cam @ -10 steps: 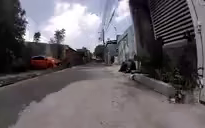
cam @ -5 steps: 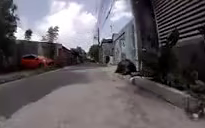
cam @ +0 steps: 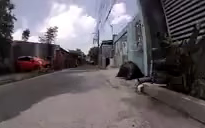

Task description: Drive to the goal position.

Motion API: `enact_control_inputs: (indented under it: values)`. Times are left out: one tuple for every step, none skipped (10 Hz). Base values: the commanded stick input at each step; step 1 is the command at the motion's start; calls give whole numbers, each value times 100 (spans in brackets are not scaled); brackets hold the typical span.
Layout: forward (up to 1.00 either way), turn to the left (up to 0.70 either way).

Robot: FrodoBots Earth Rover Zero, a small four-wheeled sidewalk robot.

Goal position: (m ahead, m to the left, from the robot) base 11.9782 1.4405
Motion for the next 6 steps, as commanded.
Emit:
enact_control_inputs:
  values:
    - [100,25]
    - [100,27]
    - [100,19]
    - [100,0]
    - [100,0]
    - [100,0]
